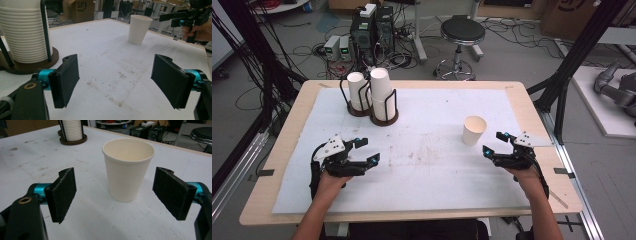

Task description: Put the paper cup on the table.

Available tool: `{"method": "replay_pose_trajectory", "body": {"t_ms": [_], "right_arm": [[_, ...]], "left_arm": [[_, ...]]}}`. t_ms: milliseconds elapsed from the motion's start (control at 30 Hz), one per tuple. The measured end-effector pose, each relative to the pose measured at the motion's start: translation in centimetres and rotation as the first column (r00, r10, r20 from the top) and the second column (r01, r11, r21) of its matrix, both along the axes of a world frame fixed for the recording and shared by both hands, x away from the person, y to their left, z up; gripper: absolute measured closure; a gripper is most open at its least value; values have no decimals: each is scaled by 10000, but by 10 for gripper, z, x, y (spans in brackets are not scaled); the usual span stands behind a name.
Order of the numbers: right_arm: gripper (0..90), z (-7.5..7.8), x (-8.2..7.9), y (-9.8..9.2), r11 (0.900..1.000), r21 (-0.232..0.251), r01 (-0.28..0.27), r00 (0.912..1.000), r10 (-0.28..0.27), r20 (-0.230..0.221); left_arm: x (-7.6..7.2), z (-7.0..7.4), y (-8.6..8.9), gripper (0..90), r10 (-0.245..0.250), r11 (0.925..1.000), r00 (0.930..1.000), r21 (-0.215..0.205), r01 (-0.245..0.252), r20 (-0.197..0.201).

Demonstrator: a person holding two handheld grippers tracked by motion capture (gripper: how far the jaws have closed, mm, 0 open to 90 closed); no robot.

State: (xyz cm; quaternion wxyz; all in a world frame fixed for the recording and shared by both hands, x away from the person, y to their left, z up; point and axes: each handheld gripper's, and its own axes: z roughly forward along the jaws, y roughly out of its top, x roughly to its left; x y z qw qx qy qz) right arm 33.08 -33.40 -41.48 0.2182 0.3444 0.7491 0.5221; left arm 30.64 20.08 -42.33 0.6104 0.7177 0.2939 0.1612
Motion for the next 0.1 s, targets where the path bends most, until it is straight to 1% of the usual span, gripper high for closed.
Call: {"method": "replay_pose_trajectory", "body": {"t_ms": [100], "right_arm": [[195, 0, 0, -1, 10000, -4, 16, 10000, -16, -45]], "left_arm": [[1, -1, 0, 221, -40, 10000, 10000, 5, 40, -25]]}}
